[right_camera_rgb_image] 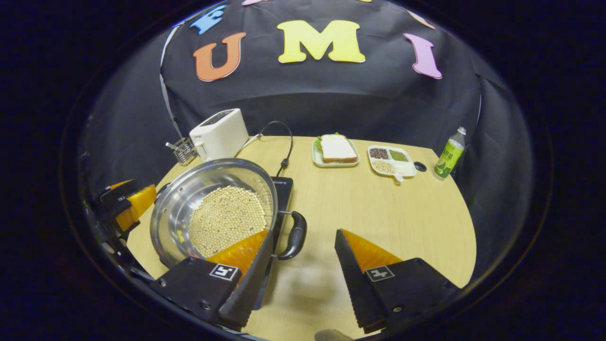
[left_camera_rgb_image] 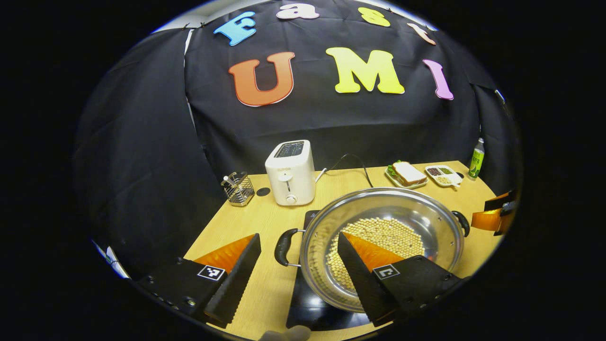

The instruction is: First push the handle of the pot to place it horizontally, then grasp the pot with both hands and set it on the induction cooktop.

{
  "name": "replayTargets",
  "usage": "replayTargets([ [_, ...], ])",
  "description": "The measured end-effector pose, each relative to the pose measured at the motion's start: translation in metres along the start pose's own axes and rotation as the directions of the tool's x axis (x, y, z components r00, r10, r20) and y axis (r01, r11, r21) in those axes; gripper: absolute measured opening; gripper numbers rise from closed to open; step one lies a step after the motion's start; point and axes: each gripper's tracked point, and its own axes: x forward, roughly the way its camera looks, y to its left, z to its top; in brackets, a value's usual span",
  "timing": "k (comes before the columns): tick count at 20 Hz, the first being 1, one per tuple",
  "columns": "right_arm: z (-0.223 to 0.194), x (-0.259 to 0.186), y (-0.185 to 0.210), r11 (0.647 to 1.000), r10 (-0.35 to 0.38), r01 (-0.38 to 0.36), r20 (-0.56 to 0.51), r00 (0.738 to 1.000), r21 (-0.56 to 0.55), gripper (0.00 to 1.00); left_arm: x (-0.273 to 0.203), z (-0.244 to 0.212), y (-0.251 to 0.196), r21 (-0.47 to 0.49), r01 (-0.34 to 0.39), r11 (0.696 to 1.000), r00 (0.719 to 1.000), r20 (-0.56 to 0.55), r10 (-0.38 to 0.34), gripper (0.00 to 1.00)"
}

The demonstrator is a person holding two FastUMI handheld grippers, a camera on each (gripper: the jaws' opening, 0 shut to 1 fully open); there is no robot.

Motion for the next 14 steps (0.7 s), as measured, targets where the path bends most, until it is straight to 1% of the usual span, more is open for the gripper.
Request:
replayTargets([
  [1,0.0,-0.008,-0.007,1.0,0.003,-0.003,0.01,1.0,-0.012,0.86,-0.009,0.002,-0.009,-0.005,0.0,1.0,1.0,0.0,0.0,0.97],
  [2,0.001,-0.017,-0.014,1.0,0.008,-0.008,0.023,1.0,-0.024,0.83,-0.019,0.004,-0.02,-0.01,0.001,1.0,1.0,0.005,-0.001,0.97],
  [4,0.007,-0.037,-0.028,0.999,0.023,-0.021,0.062,0.998,-0.034,0.86,-0.037,0.014,-0.045,-0.021,0.013,1.0,1.0,0.022,-0.012,0.97],
  [6,0.012,-0.059,-0.05,0.998,0.021,-0.015,0.096,0.995,-0.06,0.83,-0.061,0.025,-0.068,-0.029,0.017,0.999,0.999,0.048,-0.016,0.97],
  [10,0.03,-0.109,-0.089,0.994,0.026,-0.007,0.173,0.985,-0.109,0.83,-0.112,0.059,-0.116,-0.055,0.024,0.998,0.993,0.118,-0.018,0.97],
  [12,0.041,-0.138,-0.109,0.994,0.033,-0.011,0.213,0.977,-0.105,0.83,-0.135,0.081,-0.137,-0.069,0.024,0.997,0.987,0.161,-0.012,0.97],
  [13,0.047,-0.153,-0.118,0.995,0.035,-0.012,0.235,0.971,-0.1,0.88,-0.148,0.094,-0.147,-0.077,0.025,0.997,0.983,0.182,-0.011,0.97],
  [14,0.053,-0.168,-0.129,0.995,0.034,-0.009,0.264,0.964,-0.098,0.89,-0.158,0.107,-0.157,-0.083,0.032,0.996,0.979,0.205,-0.014,0.97],
])
